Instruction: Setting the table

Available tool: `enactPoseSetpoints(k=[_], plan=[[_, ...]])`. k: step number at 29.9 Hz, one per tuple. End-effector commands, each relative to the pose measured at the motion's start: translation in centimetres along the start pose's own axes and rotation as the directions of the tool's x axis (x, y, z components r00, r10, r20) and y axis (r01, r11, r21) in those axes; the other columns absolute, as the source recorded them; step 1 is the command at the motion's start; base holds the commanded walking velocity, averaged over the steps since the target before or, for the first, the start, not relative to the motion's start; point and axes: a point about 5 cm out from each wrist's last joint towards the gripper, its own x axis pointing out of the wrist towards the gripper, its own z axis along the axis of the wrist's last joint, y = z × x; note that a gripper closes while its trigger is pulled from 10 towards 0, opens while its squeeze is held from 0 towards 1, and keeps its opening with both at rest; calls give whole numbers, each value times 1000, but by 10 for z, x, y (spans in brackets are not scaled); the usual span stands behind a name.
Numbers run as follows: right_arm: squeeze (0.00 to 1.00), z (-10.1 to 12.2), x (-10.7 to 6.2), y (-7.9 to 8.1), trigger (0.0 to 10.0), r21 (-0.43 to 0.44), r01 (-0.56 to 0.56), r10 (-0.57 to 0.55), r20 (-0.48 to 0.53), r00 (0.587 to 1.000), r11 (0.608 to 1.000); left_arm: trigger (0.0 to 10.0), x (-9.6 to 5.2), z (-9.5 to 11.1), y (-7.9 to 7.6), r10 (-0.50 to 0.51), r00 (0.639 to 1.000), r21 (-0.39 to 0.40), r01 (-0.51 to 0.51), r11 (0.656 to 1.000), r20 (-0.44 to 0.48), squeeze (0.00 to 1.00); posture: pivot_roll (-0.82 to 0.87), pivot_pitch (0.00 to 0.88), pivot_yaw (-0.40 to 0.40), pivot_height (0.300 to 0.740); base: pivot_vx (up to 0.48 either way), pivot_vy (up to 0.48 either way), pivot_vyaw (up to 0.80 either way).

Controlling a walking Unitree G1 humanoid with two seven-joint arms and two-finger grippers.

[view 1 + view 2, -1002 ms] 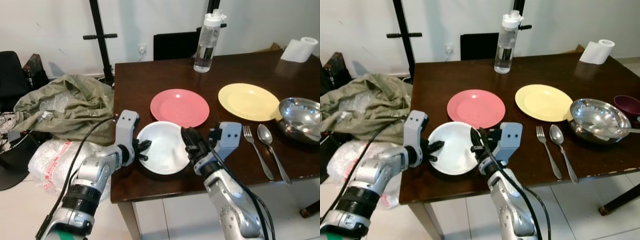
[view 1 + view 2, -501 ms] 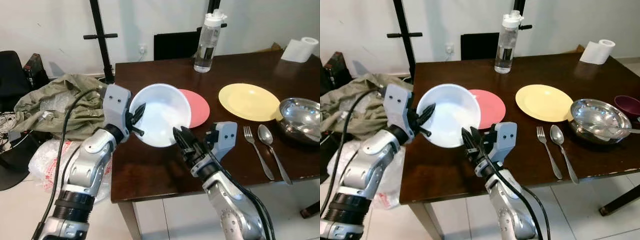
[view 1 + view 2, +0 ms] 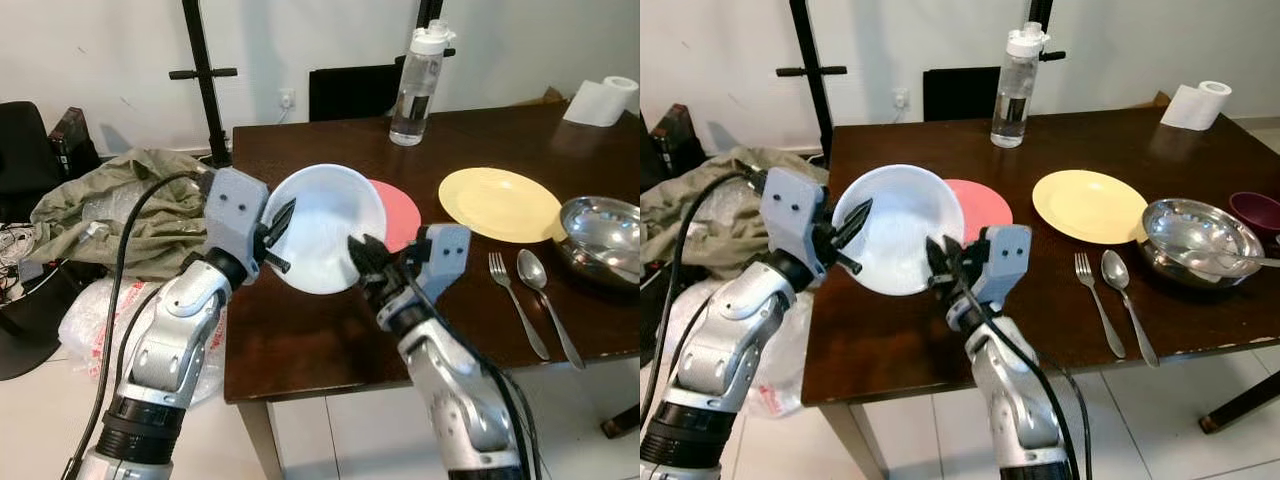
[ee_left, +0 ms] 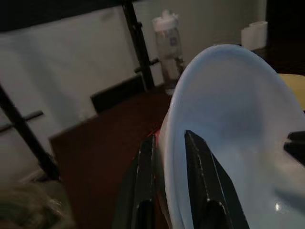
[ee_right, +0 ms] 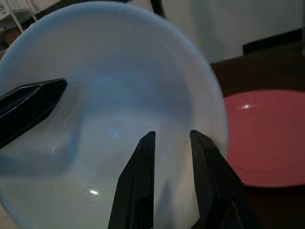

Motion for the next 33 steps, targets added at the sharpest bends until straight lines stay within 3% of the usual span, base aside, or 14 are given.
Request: enactPoseSetpoints(k=[1,5,8,13,15,22,33], plan=[[0,-3,-1,-8,10000,-4,34,-34,-9,999,999,10000,-2,9,6,42,998,71,-45,996,49,0,86,153,119,740,0,0,0],[0,2,9,6,10000,30,-119,119,3,993,992,10000,-4,11,26,175,983,132,-181,975,63,0,93,151,115,740,0,0,0],[0,-1,12,14,10000,69,-181,182,-15,983,981,10000,-7,10,34,211,976,148,-217,965,57,0,97,151,112,740,0,0,0],[0,-7,15,19,10000,128,-207,213,-33,976,970,10000,-13,9,47,286,957,100,-289,952,41,0,102,152,107,740,0,0,0],[0,-10,16,21,10000,189,-236,247,-33,969,953,10000,-15,11,51,299,953,47,-301,952,44,0,108,154,101,740,0,0,0],[0,-4,21,30,10000,314,-322,334,17,942,893,10000,-16,20,46,246,967,11,-247,969,71,0,115,155,92,740,0,0,0],[0,-4,27,33,10000,385,-350,367,30,930,854,10000,-16,26,29,141,988,-61,-137,989,66,0,122,152,87,740,0,0,0]])
